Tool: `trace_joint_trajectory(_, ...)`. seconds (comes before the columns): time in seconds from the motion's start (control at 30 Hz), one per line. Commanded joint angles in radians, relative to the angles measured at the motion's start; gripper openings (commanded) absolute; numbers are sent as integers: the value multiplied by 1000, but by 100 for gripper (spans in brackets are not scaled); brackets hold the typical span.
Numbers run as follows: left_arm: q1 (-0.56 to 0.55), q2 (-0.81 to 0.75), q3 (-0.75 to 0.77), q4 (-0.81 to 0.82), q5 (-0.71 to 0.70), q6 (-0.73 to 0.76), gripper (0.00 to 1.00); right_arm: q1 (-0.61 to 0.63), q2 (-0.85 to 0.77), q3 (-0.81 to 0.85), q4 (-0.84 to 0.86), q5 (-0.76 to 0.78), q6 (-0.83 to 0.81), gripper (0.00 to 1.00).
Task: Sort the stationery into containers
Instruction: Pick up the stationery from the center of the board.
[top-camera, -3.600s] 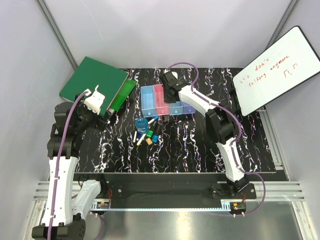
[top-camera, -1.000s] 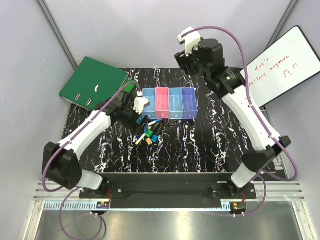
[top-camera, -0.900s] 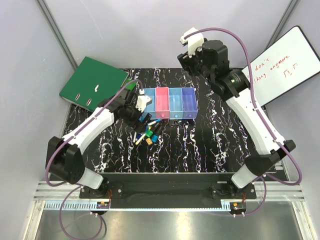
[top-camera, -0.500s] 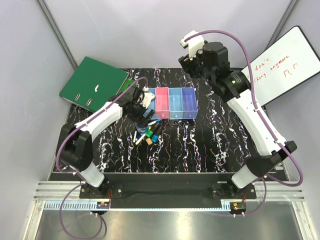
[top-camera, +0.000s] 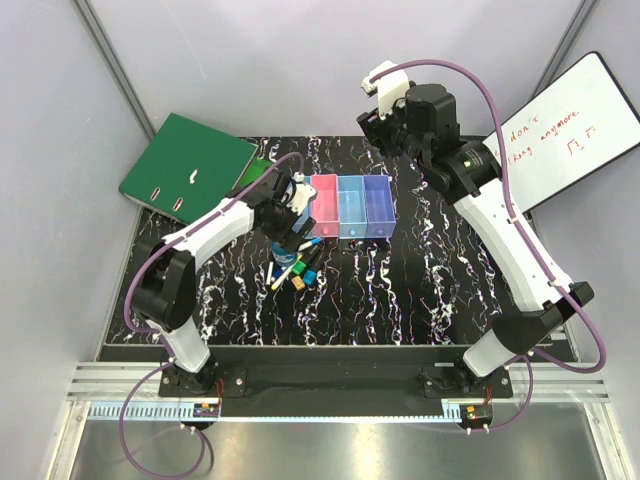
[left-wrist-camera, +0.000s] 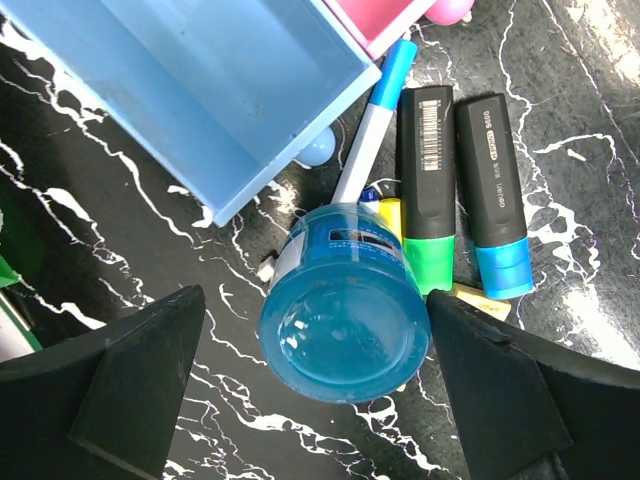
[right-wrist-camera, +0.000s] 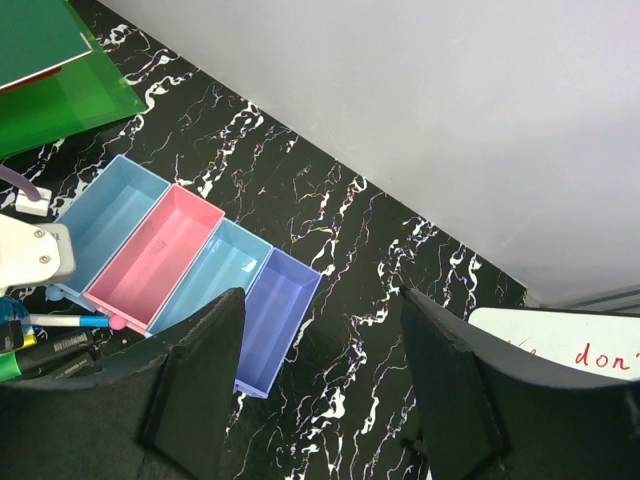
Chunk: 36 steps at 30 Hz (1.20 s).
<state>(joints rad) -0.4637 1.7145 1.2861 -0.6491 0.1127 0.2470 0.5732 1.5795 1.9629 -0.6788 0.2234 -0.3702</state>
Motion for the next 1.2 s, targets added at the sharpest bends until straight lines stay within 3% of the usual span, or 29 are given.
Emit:
trace_joint_trajectory(0.0,-13,-6,10,32,18,8,99,-6,-21,10,16,7,4,72)
trace_joint_trajectory(0.53,-35,-49,-59,29,28,-6,91,-13,-16,7,25,21,-3,71)
trace_joint_trajectory(0.63,-35,-49,-62,28,16,0,84,-13,-16,8,25,22,-1,71)
trace_joint_trajectory(0.93,-36,-36,-56,28,8,5,20,-13,-23,-13,27,25,-1,71)
trace_joint_trajectory(1.03,-36,-52,-44,10,1,8,6,-15,-30,-32,27,28,1,71)
trace_joint_trajectory(1.17,-36,-121,-11,-50,-10,21,0,-21,-61,-94,25,16,30,72)
